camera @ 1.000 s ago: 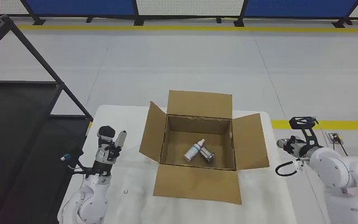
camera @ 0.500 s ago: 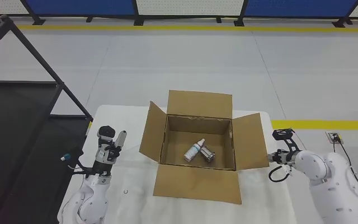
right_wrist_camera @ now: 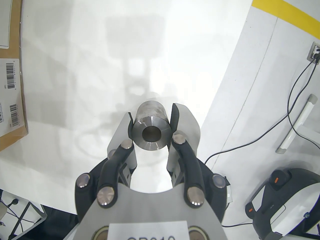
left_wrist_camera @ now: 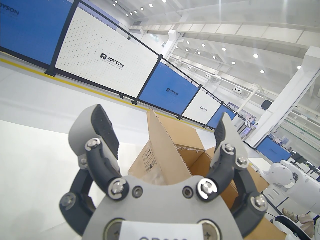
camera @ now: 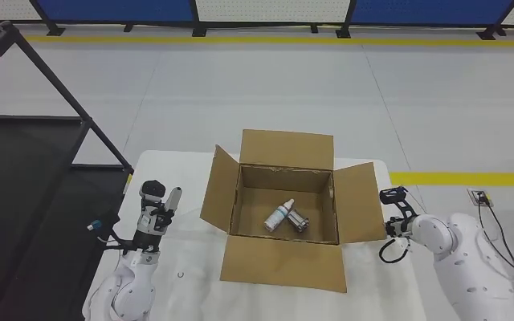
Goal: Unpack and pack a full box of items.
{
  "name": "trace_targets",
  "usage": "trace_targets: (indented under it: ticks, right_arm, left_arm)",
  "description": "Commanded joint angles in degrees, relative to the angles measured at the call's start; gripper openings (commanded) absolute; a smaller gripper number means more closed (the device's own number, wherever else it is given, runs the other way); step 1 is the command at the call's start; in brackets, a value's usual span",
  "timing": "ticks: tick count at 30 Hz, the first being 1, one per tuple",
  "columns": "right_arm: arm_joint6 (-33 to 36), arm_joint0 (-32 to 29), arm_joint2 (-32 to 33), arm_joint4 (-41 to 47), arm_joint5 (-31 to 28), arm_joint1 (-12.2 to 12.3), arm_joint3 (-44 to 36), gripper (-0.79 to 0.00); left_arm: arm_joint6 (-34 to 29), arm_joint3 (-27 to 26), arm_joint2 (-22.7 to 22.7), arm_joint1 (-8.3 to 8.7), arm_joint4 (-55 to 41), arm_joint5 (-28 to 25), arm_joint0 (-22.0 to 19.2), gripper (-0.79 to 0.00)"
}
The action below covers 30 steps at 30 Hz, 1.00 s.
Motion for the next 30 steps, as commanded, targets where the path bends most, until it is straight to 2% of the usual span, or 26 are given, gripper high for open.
trace_targets:
  ticks: [1, 4, 5, 7, 10, 11, 12, 13, 15, 16, 19, 22, 23, 24, 27, 30]
  right_arm:
    - [0.1, 0.5, -0.7, 0.2, 0.0, -0.1, 0.8, -0.785]
    - [0.3, 1.3, -1.6, 0.6, 0.0, -0.2, 2.0, -0.763]
    - [0.3, 1.5, -1.8, 0.6, 0.1, -0.2, 2.3, -0.665]
    - [0.3, 1.8, -2.1, 1.1, 0.0, -0.3, 2.7, -0.597]
    - [0.2, 1.9, -2.2, 1.4, 0.0, -0.2, 2.8, -0.422]
    - [0.2, 1.9, -2.3, 1.5, 0.1, -0.2, 2.7, -0.400]
    - [0.2, 1.9, -2.2, 1.5, 0.2, -0.2, 2.6, -0.286]
    - [0.1, 1.9, -2.2, 1.6, 0.4, -0.1, 2.5, -0.222]
    - [-0.3, 1.8, -1.6, 1.7, 1.0, 0.0, 2.0, -0.151]
    - [-0.4, 1.7, -1.2, 1.9, 1.1, 0.2, 1.4, -0.052]
    - [-0.9, 1.2, 1.3, 2.4, 2.2, 0.8, -1.2, -0.055]
    - [-1.7, 0.5, 5.4, 2.5, 5.0, 1.6, -5.9, 0.000]
    - [-2.1, 0.1, 6.9, 3.1, 5.2, 1.9, -8.3, -0.015]
    - [-2.6, -0.5, 8.7, 3.5, 5.8, 2.2, -10.8, -0.062]
    - [-3.5, -3.6, 14.0, 6.0, 7.0, 2.9, -21.1, -0.009]
    - [-3.7, -7.3, 17.5, 9.0, 7.4, 3.2, -32.3, 0.000]
  left_arm:
    - [0.0, 0.0, 0.0, 0.00, 0.0, 0.0, 0.0, 0.000]
    - [0.0, 0.0, 0.0, 0.00, 0.0, 0.0, 0.0, 0.000]
    - [0.0, 0.0, 0.0, 0.00, 0.0, 0.0, 0.0, 0.000]
    - [0.0, 0.0, 0.0, 0.00, 0.0, 0.0, 0.0, 0.000]
    - [0.0, 0.0, 0.0, 0.00, 0.0, 0.0, 0.0, 0.000]
    - [0.0, 0.0, 0.0, 0.00, 0.0, 0.0, 0.0, 0.000]
    - [0.0, 0.0, 0.0, 0.00, 0.0, 0.0, 0.0, 0.000]
    - [0.0, 0.0, 0.0, 0.00, 0.0, 0.0, 0.0, 0.000]
    - [0.0, 0.0, 0.0, 0.00, 0.0, 0.0, 0.0, 0.000]
    - [0.0, 0.0, 0.0, 0.00, 0.0, 0.0, 0.0, 0.000]
    - [0.0, 0.0, 0.0, 0.00, 0.0, 0.0, 0.0, 0.000]
    - [0.0, 0.0, 0.0, 0.00, 0.0, 0.0, 0.0, 0.000]
    - [0.0, 0.0, 0.0, 0.00, 0.0, 0.0, 0.0, 0.000]
    - [0.0, 0.0, 0.0, 0.00, 0.0, 0.0, 0.0, 0.000]
    - [0.0, 0.0, 0.0, 0.00, 0.0, 0.0, 0.0, 0.000]
    - [0.0, 0.0, 0.0, 0.00, 0.0, 0.0, 0.0, 0.000]
